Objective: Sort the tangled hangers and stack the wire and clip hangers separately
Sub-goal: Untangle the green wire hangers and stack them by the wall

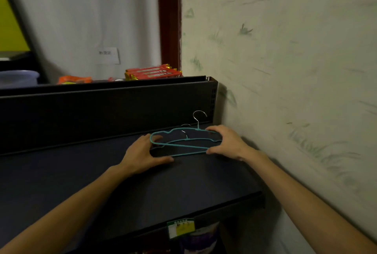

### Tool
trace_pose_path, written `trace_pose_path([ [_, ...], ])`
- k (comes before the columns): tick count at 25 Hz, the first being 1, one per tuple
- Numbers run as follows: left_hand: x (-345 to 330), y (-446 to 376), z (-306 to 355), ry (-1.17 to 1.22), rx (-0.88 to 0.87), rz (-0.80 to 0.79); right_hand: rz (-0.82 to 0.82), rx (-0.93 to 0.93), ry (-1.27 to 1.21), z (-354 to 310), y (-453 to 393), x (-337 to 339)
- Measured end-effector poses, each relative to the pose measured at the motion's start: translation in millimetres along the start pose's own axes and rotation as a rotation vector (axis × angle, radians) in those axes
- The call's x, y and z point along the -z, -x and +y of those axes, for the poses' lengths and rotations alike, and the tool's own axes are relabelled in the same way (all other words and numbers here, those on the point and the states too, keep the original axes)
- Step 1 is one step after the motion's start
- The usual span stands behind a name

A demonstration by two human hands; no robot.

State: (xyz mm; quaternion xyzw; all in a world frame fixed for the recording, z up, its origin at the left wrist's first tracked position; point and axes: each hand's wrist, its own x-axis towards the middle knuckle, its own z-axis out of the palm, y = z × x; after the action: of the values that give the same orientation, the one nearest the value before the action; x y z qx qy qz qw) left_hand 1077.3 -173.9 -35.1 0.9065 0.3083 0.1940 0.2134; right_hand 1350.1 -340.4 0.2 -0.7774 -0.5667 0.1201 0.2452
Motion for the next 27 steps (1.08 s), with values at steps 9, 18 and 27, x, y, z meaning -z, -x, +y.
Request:
trace_pose_path([
  [9,15.2,23.8,5.1,-0.091,0.107,-0.063,-0.217,0.082,0.104,0.8,-31.0,-11.9],
  [18,22.2,-2.3,3.1,-0.239,0.091,-0.116,-0.274,0.033,0.056,13.1,-33.4,1.4],
  [27,25.1,-11.2,9.8,-0.268,0.095,-0.214,-0.275,0.026,-0.031,15.6,-37.0,1.0],
])
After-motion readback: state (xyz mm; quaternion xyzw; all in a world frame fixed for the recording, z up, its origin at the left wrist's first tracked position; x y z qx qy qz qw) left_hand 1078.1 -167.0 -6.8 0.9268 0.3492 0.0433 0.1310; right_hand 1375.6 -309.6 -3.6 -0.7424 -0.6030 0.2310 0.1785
